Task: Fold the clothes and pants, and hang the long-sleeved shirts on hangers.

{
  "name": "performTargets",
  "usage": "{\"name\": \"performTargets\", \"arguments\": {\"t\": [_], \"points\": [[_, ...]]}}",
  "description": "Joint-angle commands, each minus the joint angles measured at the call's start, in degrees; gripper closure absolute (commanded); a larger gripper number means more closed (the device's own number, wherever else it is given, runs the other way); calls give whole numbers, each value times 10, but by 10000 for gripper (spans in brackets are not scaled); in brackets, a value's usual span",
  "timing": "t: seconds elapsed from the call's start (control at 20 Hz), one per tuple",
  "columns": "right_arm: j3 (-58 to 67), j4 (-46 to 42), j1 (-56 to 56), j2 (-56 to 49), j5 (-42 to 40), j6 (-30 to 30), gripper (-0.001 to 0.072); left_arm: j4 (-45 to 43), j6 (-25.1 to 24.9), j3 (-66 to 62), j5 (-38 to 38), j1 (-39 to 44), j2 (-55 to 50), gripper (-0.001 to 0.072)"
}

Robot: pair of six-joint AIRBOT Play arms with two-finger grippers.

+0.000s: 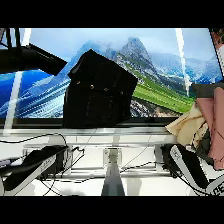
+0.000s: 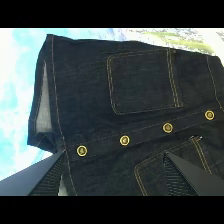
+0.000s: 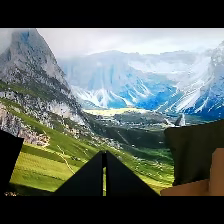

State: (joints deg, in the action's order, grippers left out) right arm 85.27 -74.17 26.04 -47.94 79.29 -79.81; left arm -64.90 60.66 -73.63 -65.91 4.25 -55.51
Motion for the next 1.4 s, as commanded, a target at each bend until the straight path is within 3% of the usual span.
{"name": "performTargets", "arguments": {"t": [0.0, 0.55, 0.65, 0.7, 0.85, 1.05, 1.15, 1.35], "points": [[0, 0, 0, 0, 0, 0, 678, 0, 0, 0, 0, 0, 0, 17], [0, 0, 0, 0, 0, 0, 678, 0, 0, 0, 5, 0, 0, 17], [0, 0, 0, -1, -36, 0, 678, 20, 11, 0, 55, 0, -3, 17], [0, 5, 0, -1, -69, -1, 678, 37, 24, 0, 52, 0, -4, 17], [0, 3, 0, -4, -66, -21, 678, 12, 29, 0, 23, -7, -4, 17], [-56, -76, 0, -39, 5, 16, 679, -117, 152, 9, -87, -40, -4, 17], [-144, -22, 0, -68, 31, 17, 679, -145, 151, 26, -141, -52, -4, 17], [-357, 146, -33, -116, 51, 101, 678, -161, 132, 82, -136, -85, 2, 17]]}}
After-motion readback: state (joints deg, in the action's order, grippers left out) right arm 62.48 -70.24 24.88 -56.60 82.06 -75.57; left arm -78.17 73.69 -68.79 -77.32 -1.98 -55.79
